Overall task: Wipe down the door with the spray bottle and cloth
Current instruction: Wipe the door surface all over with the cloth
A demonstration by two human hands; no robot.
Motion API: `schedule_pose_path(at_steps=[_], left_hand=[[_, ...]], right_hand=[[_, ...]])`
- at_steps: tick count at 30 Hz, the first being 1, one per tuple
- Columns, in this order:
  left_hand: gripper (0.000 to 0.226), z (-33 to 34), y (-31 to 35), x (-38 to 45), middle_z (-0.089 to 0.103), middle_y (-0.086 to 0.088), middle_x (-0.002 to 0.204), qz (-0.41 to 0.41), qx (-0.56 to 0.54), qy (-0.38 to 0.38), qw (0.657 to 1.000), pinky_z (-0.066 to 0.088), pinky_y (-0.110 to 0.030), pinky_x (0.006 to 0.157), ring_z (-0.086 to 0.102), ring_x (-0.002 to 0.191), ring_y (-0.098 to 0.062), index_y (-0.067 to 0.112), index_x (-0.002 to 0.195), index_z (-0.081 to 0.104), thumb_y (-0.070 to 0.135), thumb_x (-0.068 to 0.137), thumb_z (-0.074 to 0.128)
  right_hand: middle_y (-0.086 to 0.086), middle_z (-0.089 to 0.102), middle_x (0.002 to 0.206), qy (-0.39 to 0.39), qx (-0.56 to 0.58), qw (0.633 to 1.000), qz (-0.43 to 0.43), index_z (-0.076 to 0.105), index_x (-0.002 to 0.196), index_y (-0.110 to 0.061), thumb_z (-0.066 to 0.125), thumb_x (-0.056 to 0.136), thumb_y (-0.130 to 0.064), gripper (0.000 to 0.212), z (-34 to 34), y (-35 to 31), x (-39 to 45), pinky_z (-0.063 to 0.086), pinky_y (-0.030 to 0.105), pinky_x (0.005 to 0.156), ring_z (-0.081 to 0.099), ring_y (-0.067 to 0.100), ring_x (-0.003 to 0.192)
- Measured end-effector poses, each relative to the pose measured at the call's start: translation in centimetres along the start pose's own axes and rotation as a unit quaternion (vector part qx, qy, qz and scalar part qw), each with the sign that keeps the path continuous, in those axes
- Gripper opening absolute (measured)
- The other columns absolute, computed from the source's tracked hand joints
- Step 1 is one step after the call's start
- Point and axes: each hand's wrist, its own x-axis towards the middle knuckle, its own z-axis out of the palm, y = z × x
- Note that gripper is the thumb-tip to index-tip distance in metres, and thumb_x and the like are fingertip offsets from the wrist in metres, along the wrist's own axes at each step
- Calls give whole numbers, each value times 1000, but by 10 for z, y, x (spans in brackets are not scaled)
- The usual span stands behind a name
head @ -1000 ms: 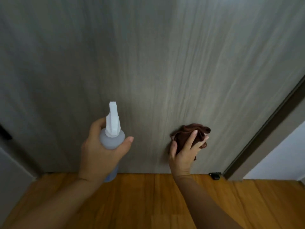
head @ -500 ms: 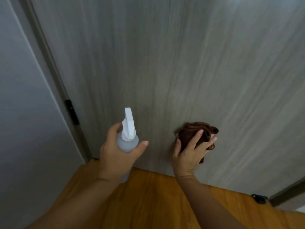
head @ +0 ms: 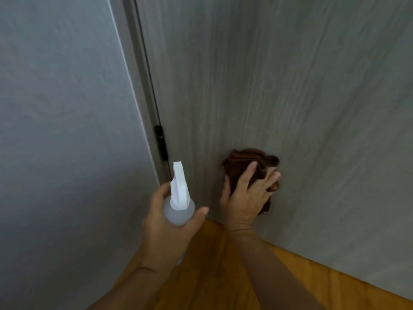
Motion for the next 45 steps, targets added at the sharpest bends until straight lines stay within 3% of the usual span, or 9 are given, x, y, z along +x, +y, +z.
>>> schedule_pose_path(at_steps=[2, 7, 14, 21, 29, 31, 35, 39, 45], left_hand=[[81, -8, -6, 4, 63, 34, 116, 3, 14, 11, 1000, 48, -12, 83, 60, 108, 14, 47, 127, 50, 57, 55, 87], [73, -23, -11, 9, 58, 48, 108, -1, 18, 29, 999, 46, -15, 83, 57, 105, 19, 56, 117, 47, 51, 55, 86], [78, -40, -14, 15, 59, 41, 114, 16, 38, 42, 998, 47, -14, 85, 58, 108, 15, 57, 120, 47, 59, 58, 96], [83, -44, -3, 19, 60, 24, 122, 11, 30, 46, 998, 47, -9, 84, 58, 114, 6, 45, 129, 49, 57, 55, 84], [83, -38, 18, 16, 60, 22, 117, 25, 6, 81, 996, 49, -20, 87, 61, 101, -3, 36, 132, 50, 55, 58, 82], [81, -34, 26, 15, 59, 24, 115, 34, -4, 89, 995, 47, -15, 85, 60, 98, -3, 34, 131, 49, 52, 59, 81], [79, -23, 36, 10, 61, 20, 114, 36, -17, 84, 996, 47, -11, 81, 61, 104, 5, 33, 131, 51, 47, 62, 85], [78, -9, 53, 4, 61, 23, 115, 42, -37, 79, 995, 47, -5, 78, 61, 101, 13, 36, 130, 51, 47, 61, 86], [77, 12, 78, -9, 60, 21, 115, 63, -50, 56, 995, 49, -16, 80, 60, 100, 13, 36, 131, 50, 45, 63, 86]], right_hand=[[29, 18, 159, -19, -3, 999, -35, 0, 164, -17, 58, 95, -41, 93, 16, -17, -6, 28, 66, 111, 14, 45, 149], [18, -10, 170, -55, -36, 987, -146, 4, 164, -18, 80, 84, -32, 111, 55, -42, -16, 1, 46, 128, -7, 31, 158], [16, -15, 170, -117, -92, 945, -291, 15, 161, -19, 45, 100, -20, 68, 72, -55, -29, -8, 44, 127, -12, 29, 158], [20, -44, 156, -329, -218, 820, -414, -26, 154, -10, 28, 107, -40, 78, 54, -59, -23, -41, 50, 106, -47, 36, 140], [15, -43, 154, -422, -223, 742, -470, -23, 154, -11, 32, 110, -32, 74, 10, -35, -1, -40, 44, 107, -48, 33, 134], [14, -34, 159, -414, -169, 766, -461, -10, 160, -13, 45, 106, -23, 77, -5, -17, 6, -40, 41, 108, -40, 29, 141], [16, 35, 162, -354, -65, 847, -392, 48, 152, -10, 87, 65, 3, 96, -43, 8, 24, 2, 39, 126, 25, 28, 152], [13, 22, 168, -360, -23, 859, -362, 35, 159, -12, 81, 76, 7, 97, -83, 31, 51, 1, 39, 128, 10, 26, 158], [11, 12, 171, -383, 5, 859, -340, 25, 162, -15, 78, 86, -1, 94, -124, 52, 81, 1, 38, 128, 2, 23, 159]])
